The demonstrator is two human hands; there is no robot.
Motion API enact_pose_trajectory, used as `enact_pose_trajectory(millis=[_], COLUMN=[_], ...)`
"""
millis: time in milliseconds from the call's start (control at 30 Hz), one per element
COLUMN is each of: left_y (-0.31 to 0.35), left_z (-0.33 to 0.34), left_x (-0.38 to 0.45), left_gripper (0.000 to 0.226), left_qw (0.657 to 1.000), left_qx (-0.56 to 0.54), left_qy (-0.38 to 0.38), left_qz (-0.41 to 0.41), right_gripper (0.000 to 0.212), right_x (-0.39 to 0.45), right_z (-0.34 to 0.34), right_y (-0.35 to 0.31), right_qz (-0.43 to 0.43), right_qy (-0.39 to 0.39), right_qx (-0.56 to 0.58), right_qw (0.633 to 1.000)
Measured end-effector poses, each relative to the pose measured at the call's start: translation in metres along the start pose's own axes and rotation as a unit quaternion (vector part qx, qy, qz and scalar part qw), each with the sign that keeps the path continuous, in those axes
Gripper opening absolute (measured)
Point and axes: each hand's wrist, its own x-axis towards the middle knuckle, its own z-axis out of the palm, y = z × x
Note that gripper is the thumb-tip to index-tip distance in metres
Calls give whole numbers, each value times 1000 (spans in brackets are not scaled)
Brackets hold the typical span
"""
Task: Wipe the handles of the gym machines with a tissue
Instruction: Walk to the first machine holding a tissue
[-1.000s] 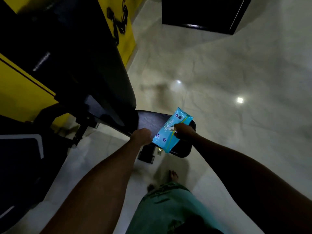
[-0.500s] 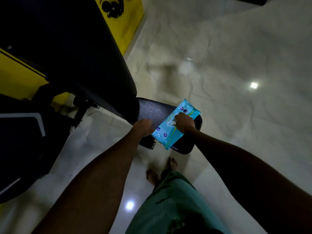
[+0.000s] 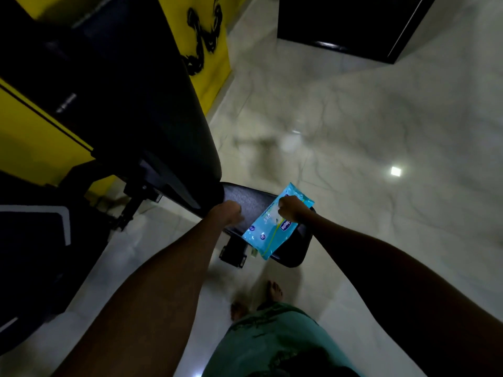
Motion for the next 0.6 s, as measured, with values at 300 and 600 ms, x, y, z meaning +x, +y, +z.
enact_pose_trajectory(millis=[300, 600], left_y=[-15, -27], left_z=[-21, -17], left_x=[-29, -53], left_gripper=[36, 36], left_qw=[999, 998], left_qx=[-38, -44], left_qy=[21, 46], left_qz=[-18, -19], right_gripper=[27, 24], right_x=[-26, -48], right_z=[-29, -40], right_y=[-23, -51], right_qz=[-30, -3], right_qy=[60, 118], right_qx=[-9, 95], right_qw=[998, 988])
